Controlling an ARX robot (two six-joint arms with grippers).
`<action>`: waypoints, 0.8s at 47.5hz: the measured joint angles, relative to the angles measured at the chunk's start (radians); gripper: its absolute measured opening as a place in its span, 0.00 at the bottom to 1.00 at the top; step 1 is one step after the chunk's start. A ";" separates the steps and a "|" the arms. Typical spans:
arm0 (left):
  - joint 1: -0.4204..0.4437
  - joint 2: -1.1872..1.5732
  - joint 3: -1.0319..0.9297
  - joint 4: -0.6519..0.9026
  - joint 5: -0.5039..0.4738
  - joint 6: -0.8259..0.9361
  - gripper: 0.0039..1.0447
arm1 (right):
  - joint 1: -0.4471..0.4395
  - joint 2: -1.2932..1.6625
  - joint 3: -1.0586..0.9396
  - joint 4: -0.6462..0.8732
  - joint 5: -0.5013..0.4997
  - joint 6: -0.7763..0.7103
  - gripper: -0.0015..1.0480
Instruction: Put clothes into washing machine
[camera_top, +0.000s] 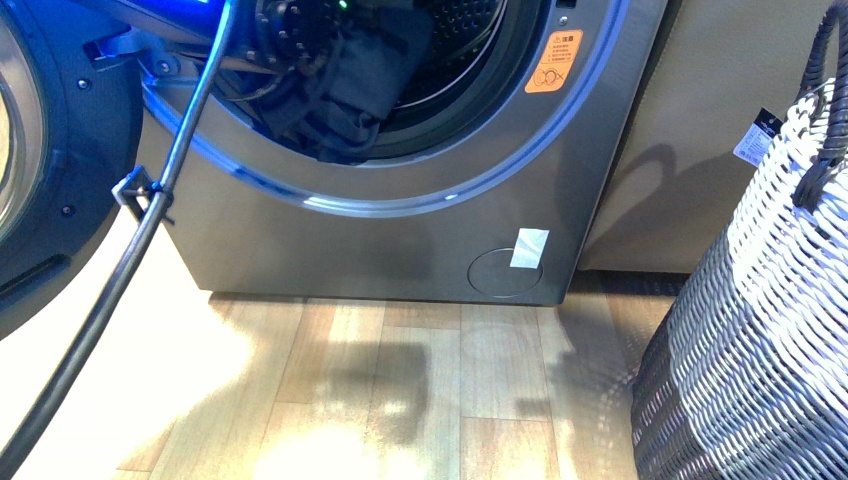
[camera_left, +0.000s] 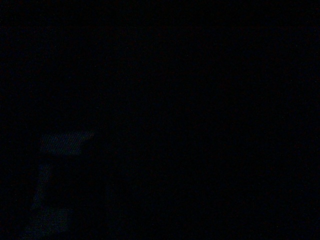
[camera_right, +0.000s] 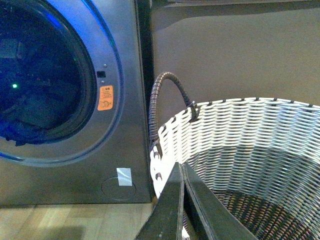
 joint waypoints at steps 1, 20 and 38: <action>-0.001 0.004 0.000 0.007 -0.002 0.002 0.21 | 0.000 0.000 0.000 0.000 0.000 0.000 0.02; -0.007 0.042 0.069 0.110 -0.054 0.060 0.21 | 0.000 0.000 0.000 0.000 0.000 0.000 0.02; -0.007 0.067 0.214 0.045 -0.122 0.064 0.21 | 0.000 0.000 0.000 -0.001 0.000 0.000 0.02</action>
